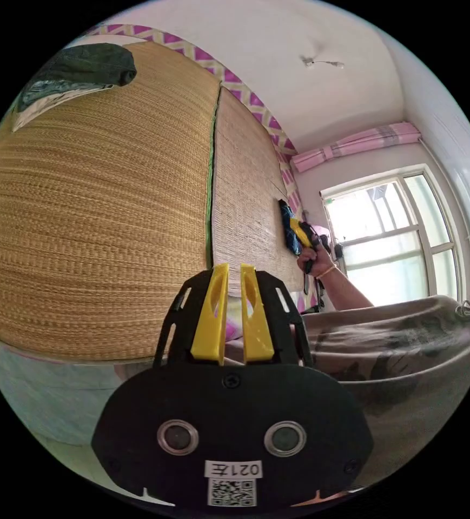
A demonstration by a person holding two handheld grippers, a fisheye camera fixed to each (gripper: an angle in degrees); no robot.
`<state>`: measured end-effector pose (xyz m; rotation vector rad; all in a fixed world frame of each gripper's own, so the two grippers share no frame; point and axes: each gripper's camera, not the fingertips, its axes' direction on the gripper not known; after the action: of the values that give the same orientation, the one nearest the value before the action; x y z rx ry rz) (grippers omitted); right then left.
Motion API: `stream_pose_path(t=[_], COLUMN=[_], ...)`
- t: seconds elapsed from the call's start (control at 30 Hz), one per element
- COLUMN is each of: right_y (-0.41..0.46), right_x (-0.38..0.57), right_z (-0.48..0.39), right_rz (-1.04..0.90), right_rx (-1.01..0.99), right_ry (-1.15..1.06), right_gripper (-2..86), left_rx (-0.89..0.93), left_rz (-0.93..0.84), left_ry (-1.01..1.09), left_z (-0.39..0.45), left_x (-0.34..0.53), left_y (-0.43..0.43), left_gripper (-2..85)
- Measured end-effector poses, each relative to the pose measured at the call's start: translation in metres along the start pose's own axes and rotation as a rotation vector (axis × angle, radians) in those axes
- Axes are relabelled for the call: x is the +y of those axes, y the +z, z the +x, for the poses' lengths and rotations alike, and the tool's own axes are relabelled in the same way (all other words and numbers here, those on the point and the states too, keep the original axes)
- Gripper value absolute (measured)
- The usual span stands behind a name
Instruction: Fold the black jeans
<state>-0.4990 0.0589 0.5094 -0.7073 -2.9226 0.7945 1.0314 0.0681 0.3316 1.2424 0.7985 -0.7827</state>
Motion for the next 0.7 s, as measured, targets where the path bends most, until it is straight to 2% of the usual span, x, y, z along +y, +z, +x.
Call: stream_pose_path(t=[0.27, 0.53, 0.7], right_y=[0.128, 0.17, 0.199], right_x=[0.065, 0.086, 0.082], right_z=[-0.207, -0.334, -0.39], right_rz=[-0.259, -0.407, -0.526], right_rx=[0.115, 0.254, 0.251], right_ry=[-0.393, -0.697, -0.826], right_gripper=[-0.7, -0.6, -0.5], left_rx=[0.0, -0.048, -0.124], left_rz=[0.005, 0.091, 0.169], left_ry=[0.094, 0.111, 0.046], left_z=[-0.076, -0.109, -0.124], left_x=[0.023, 0.055, 0.081], left_y=[-0.09, -0.134, -0.159], left_gripper=[0.1, -0.9, -1.0])
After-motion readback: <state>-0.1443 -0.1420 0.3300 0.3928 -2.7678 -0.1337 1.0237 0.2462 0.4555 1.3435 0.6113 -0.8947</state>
